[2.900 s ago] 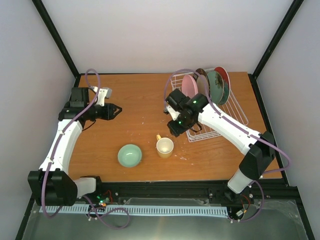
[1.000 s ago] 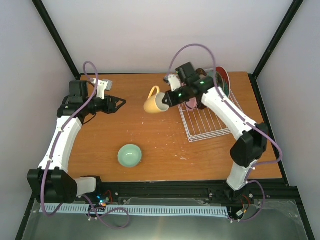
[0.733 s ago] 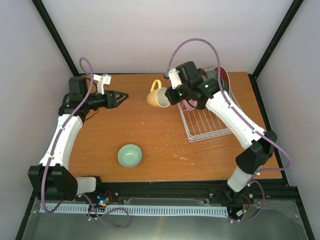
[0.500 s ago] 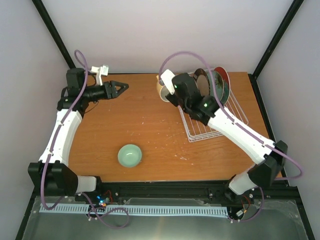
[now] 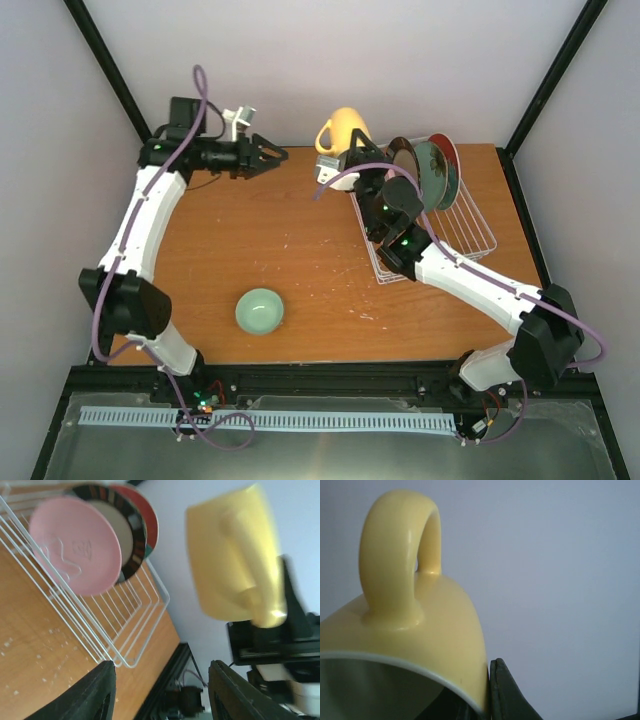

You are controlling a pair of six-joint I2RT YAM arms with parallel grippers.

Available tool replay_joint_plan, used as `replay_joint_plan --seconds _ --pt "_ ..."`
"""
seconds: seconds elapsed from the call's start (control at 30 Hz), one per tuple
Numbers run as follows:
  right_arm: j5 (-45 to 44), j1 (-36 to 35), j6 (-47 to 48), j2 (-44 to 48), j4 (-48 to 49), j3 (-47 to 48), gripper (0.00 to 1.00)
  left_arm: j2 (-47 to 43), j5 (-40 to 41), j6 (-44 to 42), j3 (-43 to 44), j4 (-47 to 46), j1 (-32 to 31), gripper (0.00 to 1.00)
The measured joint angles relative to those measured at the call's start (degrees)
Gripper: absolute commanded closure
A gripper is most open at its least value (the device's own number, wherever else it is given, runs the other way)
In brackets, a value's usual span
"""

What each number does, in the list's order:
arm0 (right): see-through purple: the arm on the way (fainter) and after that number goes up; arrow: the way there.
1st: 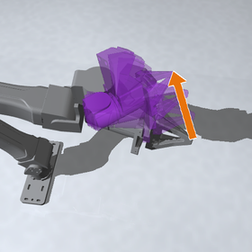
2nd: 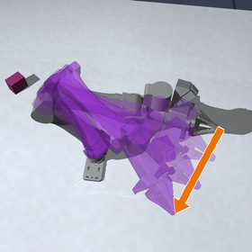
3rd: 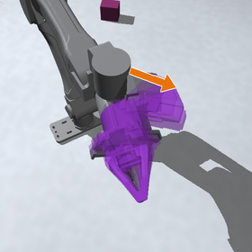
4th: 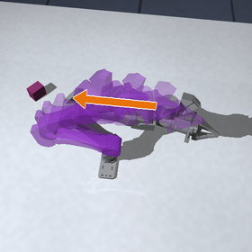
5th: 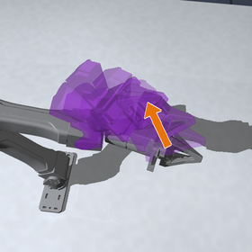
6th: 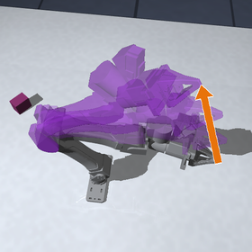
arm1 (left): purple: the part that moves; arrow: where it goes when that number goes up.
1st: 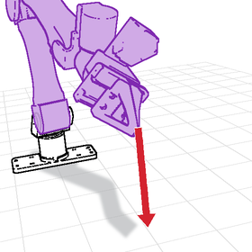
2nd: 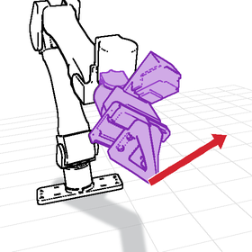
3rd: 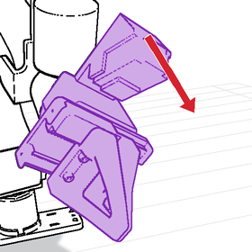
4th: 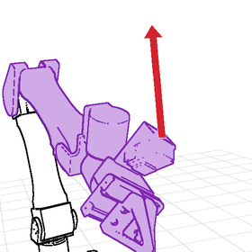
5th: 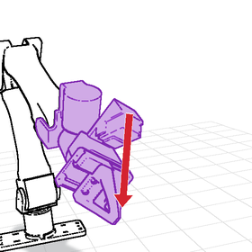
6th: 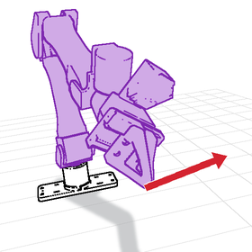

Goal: Load the mixed dishes into the dish rack

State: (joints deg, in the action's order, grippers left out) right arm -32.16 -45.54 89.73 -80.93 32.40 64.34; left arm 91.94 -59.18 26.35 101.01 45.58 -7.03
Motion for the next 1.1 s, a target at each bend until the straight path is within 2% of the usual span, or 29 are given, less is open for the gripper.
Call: replay_joint_plan --seconds 0.13,0.3,0.5,0.73,1.0,1.1 --pt "3.41 -0.61 4.31 0.02 1.75 1.88 0.97 5.05 -0.57 -1.55 3.91 7.69 -4.13 0.47" --pt "6.75 -2.19 6.01 1.4 -1.18 1.97 0.97 7.1 -1.88 -0.9 7.26 11.98 -5.05 0.47" --pt "7.69 -2.67 5.97 4.33 -4.87 -1.03 0.97 6.93 -3.76 2.27 13.46 11.65 -4.98 0.48" --pt "7.58 -2.67 5.6 5.18 -7.37 -3.19 0.97 6.25 -5.92 6.73 13.53 9.49 -5.11 0.49" --pt "8.26 -2.47 5.6 3.89 -6.45 -3.13 0.97 6.25 -5.73 7.37 13.09 9.97 -6.78 0.49" --pt "8.81 -2.45 5.57 2.67 -6.47 -2.99 0.97 6.34 -5.62 7.39 13.07 10.16 -7.45 0.52"
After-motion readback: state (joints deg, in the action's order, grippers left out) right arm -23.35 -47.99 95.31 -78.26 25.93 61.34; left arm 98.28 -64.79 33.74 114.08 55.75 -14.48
